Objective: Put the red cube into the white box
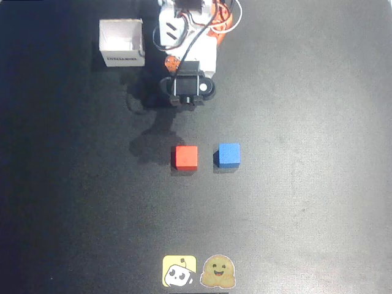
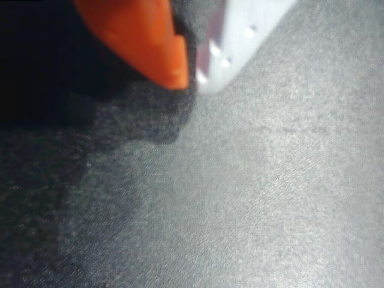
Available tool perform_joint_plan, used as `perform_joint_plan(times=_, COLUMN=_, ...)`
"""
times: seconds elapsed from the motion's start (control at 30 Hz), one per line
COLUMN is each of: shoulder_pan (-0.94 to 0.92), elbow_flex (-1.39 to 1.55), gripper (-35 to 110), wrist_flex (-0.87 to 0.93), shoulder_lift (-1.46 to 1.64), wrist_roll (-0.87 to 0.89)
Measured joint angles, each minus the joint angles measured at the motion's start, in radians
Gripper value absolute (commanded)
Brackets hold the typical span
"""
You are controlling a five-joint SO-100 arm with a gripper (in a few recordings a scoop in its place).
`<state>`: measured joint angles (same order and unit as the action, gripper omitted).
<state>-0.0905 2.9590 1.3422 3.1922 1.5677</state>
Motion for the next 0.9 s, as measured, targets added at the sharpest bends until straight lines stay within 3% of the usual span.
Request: perform_joint_plan(times=0.9, shoulder_pan=0.0, elbow_flex=-0.017, gripper=0, wrist_flex=0.023, shoulder_lift=-0.002, wrist_roll=0.0)
